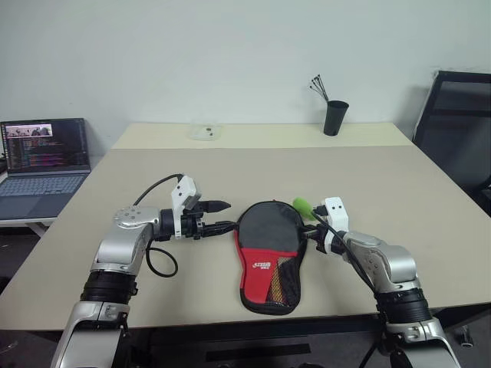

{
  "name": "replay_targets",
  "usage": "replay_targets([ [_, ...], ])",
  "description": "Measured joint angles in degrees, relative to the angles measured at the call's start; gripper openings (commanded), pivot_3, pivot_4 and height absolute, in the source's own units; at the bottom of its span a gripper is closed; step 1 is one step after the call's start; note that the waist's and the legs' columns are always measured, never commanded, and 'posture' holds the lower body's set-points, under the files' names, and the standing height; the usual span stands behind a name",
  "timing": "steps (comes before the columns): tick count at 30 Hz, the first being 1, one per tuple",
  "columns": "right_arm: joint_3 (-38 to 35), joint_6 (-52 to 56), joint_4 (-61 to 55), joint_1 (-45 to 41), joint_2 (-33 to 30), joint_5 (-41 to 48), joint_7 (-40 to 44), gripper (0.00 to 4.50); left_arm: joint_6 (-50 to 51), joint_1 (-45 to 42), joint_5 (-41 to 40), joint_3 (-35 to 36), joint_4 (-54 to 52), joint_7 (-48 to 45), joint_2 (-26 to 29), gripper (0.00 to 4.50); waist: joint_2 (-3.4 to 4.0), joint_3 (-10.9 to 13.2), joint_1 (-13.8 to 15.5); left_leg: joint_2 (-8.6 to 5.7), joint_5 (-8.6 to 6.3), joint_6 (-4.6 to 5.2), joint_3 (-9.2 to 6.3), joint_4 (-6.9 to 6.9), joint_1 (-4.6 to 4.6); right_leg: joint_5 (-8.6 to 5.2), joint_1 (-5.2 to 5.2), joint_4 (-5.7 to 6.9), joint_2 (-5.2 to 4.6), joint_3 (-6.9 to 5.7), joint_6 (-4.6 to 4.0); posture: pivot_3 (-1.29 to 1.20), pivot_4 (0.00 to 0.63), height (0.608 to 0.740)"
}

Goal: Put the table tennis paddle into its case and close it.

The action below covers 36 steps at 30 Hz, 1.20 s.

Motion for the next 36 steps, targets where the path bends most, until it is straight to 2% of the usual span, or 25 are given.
replay_targets([
  [4,-0.47,4.26,-6.31,3.64,-2.91,0.68,0.32,1.63,-0.05,0.09,0.0,-0.05,-0.03,0.16,0.09,3.37,0.0,0.0,0.29,-0.01,0.0,0.0,-0.01,-0.02,-0.03,0.01,0.0,-0.04,-0.02,-0.01,-0.06,0.0,0.15,0.74],
  [12,-0.91,9.88,-16.67,6.99,-7.84,4.65,3.44,4.47,-1.37,-0.62,0.08,-1.45,0.98,0.05,-0.8,3.37,0.02,0.02,0.38,0.0,0.0,0.0,-0.03,0.01,-0.02,-0.21,0.0,-0.03,-0.02,-0.02,-0.17,0.0,0.15,0.74],
  [18,-2.53,7.68,-16.61,2.81,-9.44,6.6,5.58,4.47,-4.97,-6.17,1.33,-4.56,7.61,0.0,-4.06,3.37,0.02,0.03,0.71,-0.02,0.0,0.0,0.01,0.02,-0.02,-0.09,0.02,-0.04,-0.02,-0.02,0.05,0.0,0.15,0.74],
  [28,0.17,-1.12,-4.05,-4.72,-9.06,2.25,6.28,4.47,-16.46,-12.65,7.44,-9.64,25.24,0.23,-10.95,3.37,0.01,0.05,0.76,-0.03,0.0,0.01,0.06,0.0,-0.06,-0.07,-0.02,-0.03,0.04,-0.03,0.09,0.0,0.15,0.74],
  [36,2.56,-7.99,6.04,-8.74,-6.19,-1.3,6.33,4.47,-23.28,-15.69,11.02,-10.2,35.44,1.44,-14.77,3.37,0.01,0.05,0.75,-0.03,0.0,0.01,0.06,0.01,-0.05,-0.06,-0.02,0.01,0.09,-0.08,0.11,0.0,0.15,0.74],
])
